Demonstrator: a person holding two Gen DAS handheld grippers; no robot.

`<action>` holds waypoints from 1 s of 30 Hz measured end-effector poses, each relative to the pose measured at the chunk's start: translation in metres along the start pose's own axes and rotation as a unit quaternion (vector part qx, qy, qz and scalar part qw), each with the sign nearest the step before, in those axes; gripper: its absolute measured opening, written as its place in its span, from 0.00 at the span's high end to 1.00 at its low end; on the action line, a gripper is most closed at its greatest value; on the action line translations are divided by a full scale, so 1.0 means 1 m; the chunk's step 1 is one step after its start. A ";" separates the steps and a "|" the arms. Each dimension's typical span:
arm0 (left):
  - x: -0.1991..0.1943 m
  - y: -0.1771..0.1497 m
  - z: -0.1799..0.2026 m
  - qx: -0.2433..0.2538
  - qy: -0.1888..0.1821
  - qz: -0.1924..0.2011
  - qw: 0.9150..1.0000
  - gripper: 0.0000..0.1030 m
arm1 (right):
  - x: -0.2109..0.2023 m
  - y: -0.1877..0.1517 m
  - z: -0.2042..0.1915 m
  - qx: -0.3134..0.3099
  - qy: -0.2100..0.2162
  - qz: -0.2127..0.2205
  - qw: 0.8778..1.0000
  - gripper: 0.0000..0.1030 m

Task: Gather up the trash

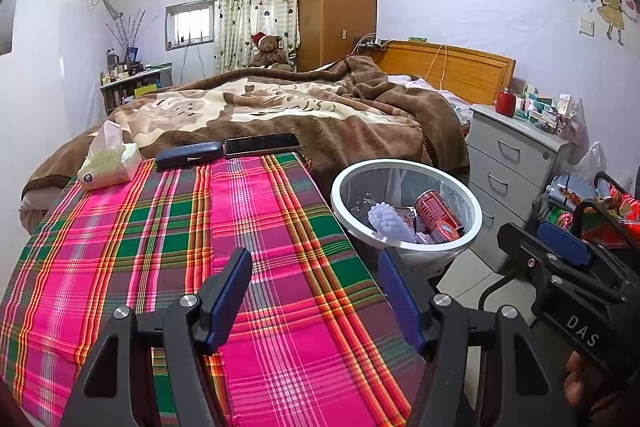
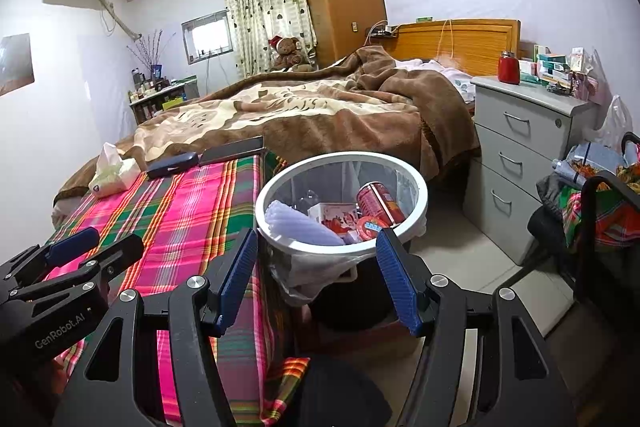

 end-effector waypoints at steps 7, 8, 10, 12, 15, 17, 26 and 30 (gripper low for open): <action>0.000 -0.001 0.000 0.000 0.000 -0.001 1.000 0.36 | 0.000 -0.001 0.000 0.000 0.000 0.000 1.000 0.39; 0.000 0.000 -0.001 0.000 0.000 0.000 1.000 0.36 | 0.000 -0.001 -0.001 0.000 0.001 0.000 1.000 0.39; 0.000 -0.001 -0.001 0.000 0.000 0.000 1.000 0.36 | 0.000 -0.001 -0.001 0.000 0.001 0.000 1.000 0.39; 0.000 -0.001 -0.001 -0.001 0.000 0.000 1.000 0.36 | 0.000 0.000 -0.001 0.000 0.000 0.001 1.000 0.39; 0.000 -0.001 -0.001 0.000 0.000 0.000 1.000 0.36 | 0.000 -0.001 -0.001 0.000 0.001 0.001 1.000 0.39; 0.000 -0.001 -0.001 0.000 0.000 0.000 1.000 0.36 | 0.000 0.000 -0.001 0.000 0.000 0.001 1.000 0.39; -0.002 -0.001 -0.001 -0.002 -0.002 -0.001 1.000 0.36 | -0.001 -0.001 -0.001 0.000 0.001 0.000 1.000 0.39; -0.006 -0.001 -0.001 -0.002 -0.004 0.000 1.000 0.36 | -0.001 -0.002 -0.002 0.000 0.001 -0.001 1.000 0.39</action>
Point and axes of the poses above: each gripper's, at about its wrist camera, not at the fingertips, and x roughly the way its jaws point, z to its right, y to its top, the point moved 5 cm from there along x, roughly the way its jaws point, and after that the axes turned 2 degrees about -z, right-handed, at the moved point
